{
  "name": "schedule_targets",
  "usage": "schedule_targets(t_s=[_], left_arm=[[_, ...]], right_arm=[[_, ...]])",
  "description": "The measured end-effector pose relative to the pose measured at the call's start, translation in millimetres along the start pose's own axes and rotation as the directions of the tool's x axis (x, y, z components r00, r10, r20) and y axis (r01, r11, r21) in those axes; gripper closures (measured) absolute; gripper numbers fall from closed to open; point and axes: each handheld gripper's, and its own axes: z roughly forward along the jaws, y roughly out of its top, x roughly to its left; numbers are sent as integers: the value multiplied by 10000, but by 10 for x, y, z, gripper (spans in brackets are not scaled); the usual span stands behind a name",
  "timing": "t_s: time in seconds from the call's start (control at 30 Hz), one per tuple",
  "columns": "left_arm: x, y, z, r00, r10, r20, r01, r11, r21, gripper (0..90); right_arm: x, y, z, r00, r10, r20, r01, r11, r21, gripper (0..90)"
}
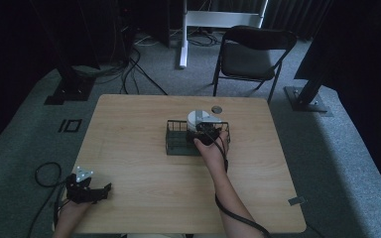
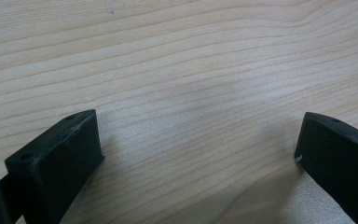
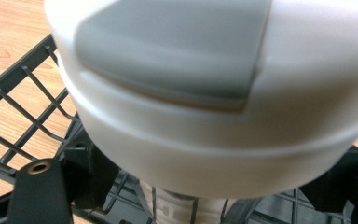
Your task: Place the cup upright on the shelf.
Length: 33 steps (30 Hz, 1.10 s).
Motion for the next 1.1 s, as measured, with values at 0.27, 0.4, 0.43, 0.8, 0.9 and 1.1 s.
schedule_targets(t_s=[0.27, 0.4, 0.43, 0.8, 0.9, 1.1], left_arm=[[0, 0, 0, 10000, -2, 0, 2, 10000, -2, 6], [0, 0, 0, 10000, 2, 0, -2, 10000, 0, 6], [0, 0, 0, 10000, 6, -3, -6, 10000, 3, 6], [0, 0, 0, 10000, 1, 1, -1, 10000, 3, 6], [0, 0, 0, 10000, 2, -1, -2, 10000, 1, 6], [0, 0, 0, 10000, 1, -1, -1, 10000, 2, 5]], right_arm=[[10, -58, -31, 10000, -13, 32, 13, 9998, -175, 184], [23, -101, -45, 9999, -43, 106, 47, 9993, -381, 182], [22, -110, -49, 9999, 51, 110, -46, 9991, -426, 182], [0, -164, -66, 9998, 179, -38, -181, 9960, -872, 180], [2, -166, -77, 9999, 117, 9, -116, 9955, -943, 159], [-1, -180, -86, 9997, 182, -138, -197, 9938, -1097, 134]])
